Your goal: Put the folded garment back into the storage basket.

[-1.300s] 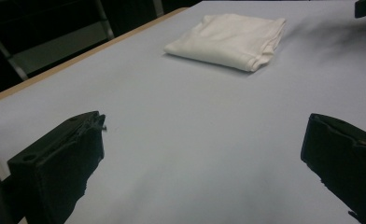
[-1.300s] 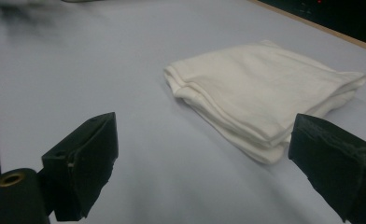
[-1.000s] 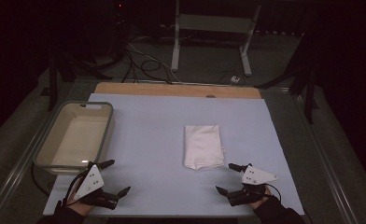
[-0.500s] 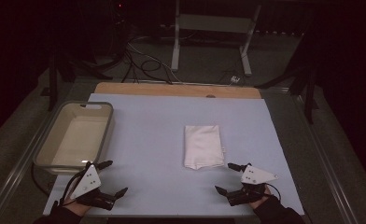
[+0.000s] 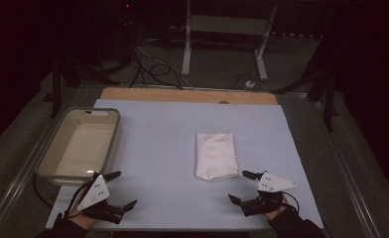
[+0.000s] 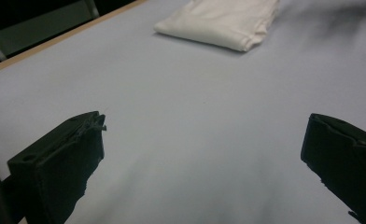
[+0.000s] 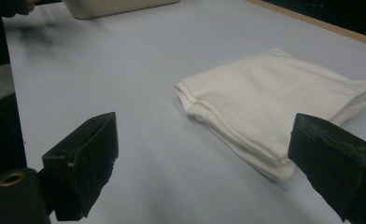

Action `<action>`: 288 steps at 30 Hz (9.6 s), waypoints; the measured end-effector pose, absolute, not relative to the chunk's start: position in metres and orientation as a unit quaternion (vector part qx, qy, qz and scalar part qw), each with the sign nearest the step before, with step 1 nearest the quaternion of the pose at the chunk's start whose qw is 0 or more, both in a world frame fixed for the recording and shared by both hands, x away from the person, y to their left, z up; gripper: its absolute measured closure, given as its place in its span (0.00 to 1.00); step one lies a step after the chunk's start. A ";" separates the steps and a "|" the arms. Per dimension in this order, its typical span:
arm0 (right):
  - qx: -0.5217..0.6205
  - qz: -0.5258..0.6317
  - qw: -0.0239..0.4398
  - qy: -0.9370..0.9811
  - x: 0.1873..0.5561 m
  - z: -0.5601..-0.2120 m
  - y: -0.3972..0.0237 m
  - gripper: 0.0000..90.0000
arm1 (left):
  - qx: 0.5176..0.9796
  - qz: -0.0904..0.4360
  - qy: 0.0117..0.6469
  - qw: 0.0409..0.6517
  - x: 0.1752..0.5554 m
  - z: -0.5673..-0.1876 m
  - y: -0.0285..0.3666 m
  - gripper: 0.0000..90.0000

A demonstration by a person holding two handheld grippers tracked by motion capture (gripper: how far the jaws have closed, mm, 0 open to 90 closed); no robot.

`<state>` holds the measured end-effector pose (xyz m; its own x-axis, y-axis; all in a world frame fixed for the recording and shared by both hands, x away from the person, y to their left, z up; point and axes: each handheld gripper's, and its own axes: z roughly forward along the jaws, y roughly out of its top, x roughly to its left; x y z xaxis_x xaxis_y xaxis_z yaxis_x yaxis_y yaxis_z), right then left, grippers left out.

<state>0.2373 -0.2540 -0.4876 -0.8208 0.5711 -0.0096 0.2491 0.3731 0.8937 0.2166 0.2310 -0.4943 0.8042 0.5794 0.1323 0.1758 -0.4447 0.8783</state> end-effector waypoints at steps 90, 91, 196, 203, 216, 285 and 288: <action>0.304 0.476 0.172 0.807 0.359 -0.436 -0.230 0.10 | 0.825 0.158 0.331 0.430 0.307 -0.427 0.111 0.00; 0.308 0.475 0.170 0.807 0.360 -0.438 -0.230 0.10 | 0.826 0.156 0.330 0.430 0.307 -0.428 0.108 0.00; 0.414 0.360 0.043 0.835 0.386 -0.512 -0.230 0.71 | 0.863 -0.005 0.377 0.336 0.343 -0.510 0.008 0.81; 0.411 0.356 0.048 0.838 0.384 -0.510 -0.227 0.75 | 0.862 -0.006 0.382 0.333 0.343 -0.508 0.008 0.89; 0.420 0.350 0.054 0.835 0.381 -0.505 -0.224 0.79 | 0.869 0.000 0.373 0.324 0.344 -0.503 0.006 0.92; 0.406 0.370 0.073 0.832 0.376 -0.441 -0.164 0.79 | 0.888 0.021 0.340 0.308 0.345 -0.433 0.064 0.92; 0.405 0.373 0.072 0.832 0.376 -0.438 -0.162 0.79 | 0.888 0.022 0.340 0.308 0.345 -0.430 0.067 0.92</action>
<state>0.3763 -0.1616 -0.4384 -0.6618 0.7272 0.1822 0.6195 0.3937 0.6791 0.3452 0.0668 -0.4300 0.7674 0.6177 -0.1716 0.5911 -0.5781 0.5626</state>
